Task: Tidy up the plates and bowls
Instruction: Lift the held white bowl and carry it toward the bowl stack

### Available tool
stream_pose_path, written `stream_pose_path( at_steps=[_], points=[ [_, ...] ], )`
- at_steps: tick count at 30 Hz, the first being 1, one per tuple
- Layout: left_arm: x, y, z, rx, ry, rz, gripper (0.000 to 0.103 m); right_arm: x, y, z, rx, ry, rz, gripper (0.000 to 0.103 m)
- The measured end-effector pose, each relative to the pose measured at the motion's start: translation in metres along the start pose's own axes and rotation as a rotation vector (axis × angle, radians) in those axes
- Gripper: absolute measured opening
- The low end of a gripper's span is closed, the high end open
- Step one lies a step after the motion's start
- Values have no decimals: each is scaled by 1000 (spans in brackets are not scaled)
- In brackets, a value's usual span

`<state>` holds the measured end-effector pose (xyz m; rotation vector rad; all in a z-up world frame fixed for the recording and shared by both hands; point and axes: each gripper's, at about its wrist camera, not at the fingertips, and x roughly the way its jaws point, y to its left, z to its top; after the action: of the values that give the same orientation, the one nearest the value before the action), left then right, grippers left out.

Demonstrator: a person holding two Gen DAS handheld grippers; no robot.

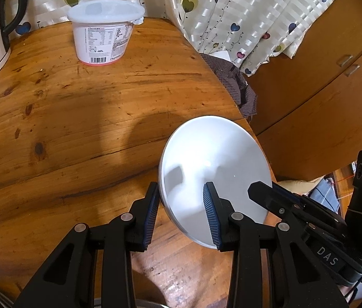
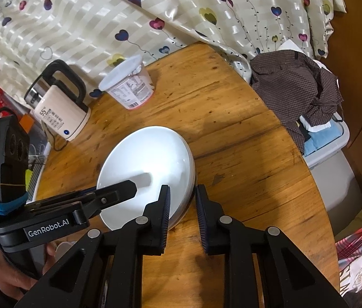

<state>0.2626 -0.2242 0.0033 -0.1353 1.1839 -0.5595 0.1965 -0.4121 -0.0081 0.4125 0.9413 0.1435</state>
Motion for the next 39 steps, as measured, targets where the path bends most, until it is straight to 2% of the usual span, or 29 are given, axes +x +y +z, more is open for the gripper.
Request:
stream_pose_path(
  at_steps=[16, 39],
  points=[
    [-47, 4, -15, -3, -55, 13, 37, -30, 36, -7, -48, -19, 34, 20],
    [-103, 35, -65, -78, -96, 53, 37, -47, 97, -37, -139, 5, 103, 20]
  ],
)
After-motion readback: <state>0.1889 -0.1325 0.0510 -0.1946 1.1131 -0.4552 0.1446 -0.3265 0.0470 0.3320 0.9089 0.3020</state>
